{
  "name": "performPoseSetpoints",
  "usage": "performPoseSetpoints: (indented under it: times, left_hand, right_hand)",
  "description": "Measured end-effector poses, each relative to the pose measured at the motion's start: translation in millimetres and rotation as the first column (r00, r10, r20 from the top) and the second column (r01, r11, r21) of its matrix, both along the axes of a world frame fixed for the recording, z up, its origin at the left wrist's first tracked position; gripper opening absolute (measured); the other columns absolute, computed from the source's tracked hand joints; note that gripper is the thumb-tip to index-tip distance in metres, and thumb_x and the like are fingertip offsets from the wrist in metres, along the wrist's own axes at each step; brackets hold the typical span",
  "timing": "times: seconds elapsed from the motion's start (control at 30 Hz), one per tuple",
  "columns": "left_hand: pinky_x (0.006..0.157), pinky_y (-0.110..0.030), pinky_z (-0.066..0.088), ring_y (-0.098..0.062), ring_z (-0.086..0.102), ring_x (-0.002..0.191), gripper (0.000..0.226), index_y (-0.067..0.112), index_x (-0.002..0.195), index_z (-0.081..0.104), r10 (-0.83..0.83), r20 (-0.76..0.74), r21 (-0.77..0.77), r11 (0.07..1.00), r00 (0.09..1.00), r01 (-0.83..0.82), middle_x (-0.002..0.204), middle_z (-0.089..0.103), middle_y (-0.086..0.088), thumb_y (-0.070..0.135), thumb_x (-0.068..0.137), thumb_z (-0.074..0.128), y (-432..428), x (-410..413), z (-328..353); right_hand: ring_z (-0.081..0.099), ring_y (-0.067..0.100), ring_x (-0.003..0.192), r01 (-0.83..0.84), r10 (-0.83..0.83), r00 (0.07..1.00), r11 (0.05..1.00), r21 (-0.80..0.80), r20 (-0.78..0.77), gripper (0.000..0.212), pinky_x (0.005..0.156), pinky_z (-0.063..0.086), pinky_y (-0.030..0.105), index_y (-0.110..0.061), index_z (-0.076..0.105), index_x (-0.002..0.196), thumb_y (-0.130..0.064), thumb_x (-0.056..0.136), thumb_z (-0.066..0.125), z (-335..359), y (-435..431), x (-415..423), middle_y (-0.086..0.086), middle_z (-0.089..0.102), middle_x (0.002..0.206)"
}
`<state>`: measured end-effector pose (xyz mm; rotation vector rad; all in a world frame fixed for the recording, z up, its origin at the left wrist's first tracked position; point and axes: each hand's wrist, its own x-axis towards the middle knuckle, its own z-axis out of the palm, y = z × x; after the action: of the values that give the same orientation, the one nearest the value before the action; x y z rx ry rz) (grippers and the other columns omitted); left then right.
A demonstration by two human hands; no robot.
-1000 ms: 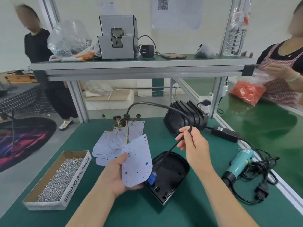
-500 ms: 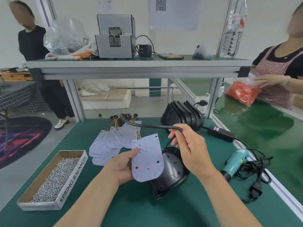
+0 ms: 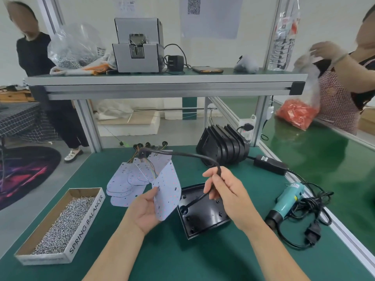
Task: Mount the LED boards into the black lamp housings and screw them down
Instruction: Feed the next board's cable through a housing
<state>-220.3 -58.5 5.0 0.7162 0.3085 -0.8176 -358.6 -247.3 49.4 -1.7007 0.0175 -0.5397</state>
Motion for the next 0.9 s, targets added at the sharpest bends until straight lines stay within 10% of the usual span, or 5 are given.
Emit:
performPoseSetpoints:
  times: [0.13, 0.23, 0.4, 0.57, 0.9]
  left_hand:
    - [0.059, -0.051, 0.061, -0.030, 0.074, 0.081, 0.025, 0.001, 0.111, 0.065, -0.010, -0.009, -0.058, 0.998, 1.000, 0.010, 0.103, 0.074, -0.017, 0.017, 0.101, 0.048, -1, -1, 8]
    - [0.073, -0.056, 0.060, -0.034, 0.063, 0.118, 0.037, 0.003, 0.133, 0.057, -0.023, 0.019, -0.112, 0.993, 1.000, 0.025, 0.133, 0.062, -0.022, 0.018, 0.102, 0.046, -5, -1, 20]
    - [0.098, -0.060, 0.042, -0.049, 0.057, 0.120, 0.042, -0.003, 0.133, 0.055, -0.111, 0.089, -0.134, 0.983, 0.990, 0.123, 0.134, 0.059, -0.027, 0.023, 0.102, 0.046, -24, -7, 40]
    - [0.058, -0.052, 0.060, -0.040, 0.074, 0.085, 0.035, -0.004, 0.119, 0.060, -0.004, 0.096, -0.124, 0.992, 0.995, 0.016, 0.108, 0.072, -0.026, 0.023, 0.105, 0.043, -24, -6, 32]
    - [0.067, -0.047, 0.055, -0.027, 0.075, 0.077, 0.025, 0.010, 0.115, 0.061, 0.079, 0.185, -0.018, 0.997, 0.980, -0.077, 0.094, 0.077, -0.010, 0.024, 0.105, 0.044, -12, -4, 29]
  right_hand:
    - [0.064, 0.007, 0.086, 0.040, -0.043, 0.997, 0.998, -0.058, -0.060, 0.024, 0.083, 0.049, 0.020, -0.016, 0.066, 0.102, -0.009, 0.107, 0.043, -2, -8, 1, -0.003, 0.073, 0.094]
    - [0.053, -0.004, 0.122, 0.001, -0.030, 0.989, 0.980, -0.200, -0.143, 0.022, 0.102, 0.039, 0.021, -0.023, 0.067, 0.100, -0.011, 0.103, 0.049, 2, -22, 7, -0.022, 0.066, 0.120]
    - [0.052, 0.009, 0.076, -0.218, 0.064, 0.946, 0.852, -0.476, -0.319, 0.040, 0.078, 0.045, 0.024, -0.065, 0.052, 0.127, -0.035, 0.100, 0.050, 8, -28, 22, -0.004, 0.064, 0.086]
    - [0.052, 0.026, 0.102, -0.284, 0.078, 0.945, 0.681, -0.676, -0.319, 0.049, 0.099, 0.039, 0.031, -0.083, 0.029, 0.124, -0.047, 0.095, 0.045, -7, -24, 26, 0.004, 0.065, 0.103]
    - [0.059, 0.007, 0.089, -0.270, -0.053, 0.899, 0.715, -0.645, -0.435, 0.022, 0.083, 0.045, 0.020, -0.036, 0.073, 0.114, -0.038, 0.093, 0.068, -16, -37, 26, -0.008, 0.062, 0.094]
